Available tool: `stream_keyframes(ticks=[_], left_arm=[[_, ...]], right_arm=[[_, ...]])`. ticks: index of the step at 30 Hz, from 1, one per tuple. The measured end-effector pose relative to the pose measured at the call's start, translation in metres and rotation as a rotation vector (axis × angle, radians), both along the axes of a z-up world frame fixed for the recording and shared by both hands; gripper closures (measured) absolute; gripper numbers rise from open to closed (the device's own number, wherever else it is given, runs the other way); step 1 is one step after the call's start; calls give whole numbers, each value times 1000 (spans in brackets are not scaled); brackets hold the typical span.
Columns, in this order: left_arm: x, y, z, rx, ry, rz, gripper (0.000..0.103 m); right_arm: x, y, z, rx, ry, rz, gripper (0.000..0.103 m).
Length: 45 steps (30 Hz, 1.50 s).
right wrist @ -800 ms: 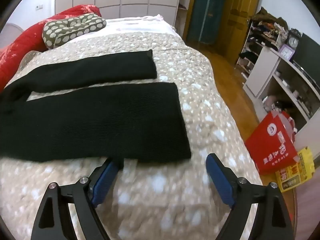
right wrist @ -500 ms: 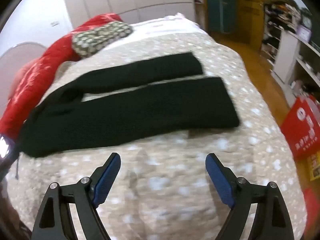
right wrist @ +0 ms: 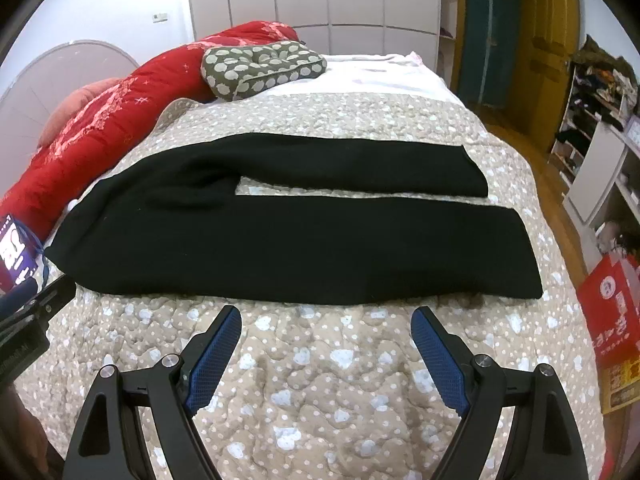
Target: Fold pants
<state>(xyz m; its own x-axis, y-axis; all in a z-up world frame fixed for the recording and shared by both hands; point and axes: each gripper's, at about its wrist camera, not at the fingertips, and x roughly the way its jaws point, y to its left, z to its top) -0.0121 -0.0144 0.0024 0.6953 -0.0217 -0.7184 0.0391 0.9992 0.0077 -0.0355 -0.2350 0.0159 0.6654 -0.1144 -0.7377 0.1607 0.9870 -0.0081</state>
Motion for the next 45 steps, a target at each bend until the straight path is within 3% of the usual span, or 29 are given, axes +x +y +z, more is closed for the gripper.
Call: stream_keyframes(ticks=[45], left_arm=[[9, -5, -22, -5, 29, -15, 22]], right_arm=[[8, 6, -14, -23, 27, -2, 18]])
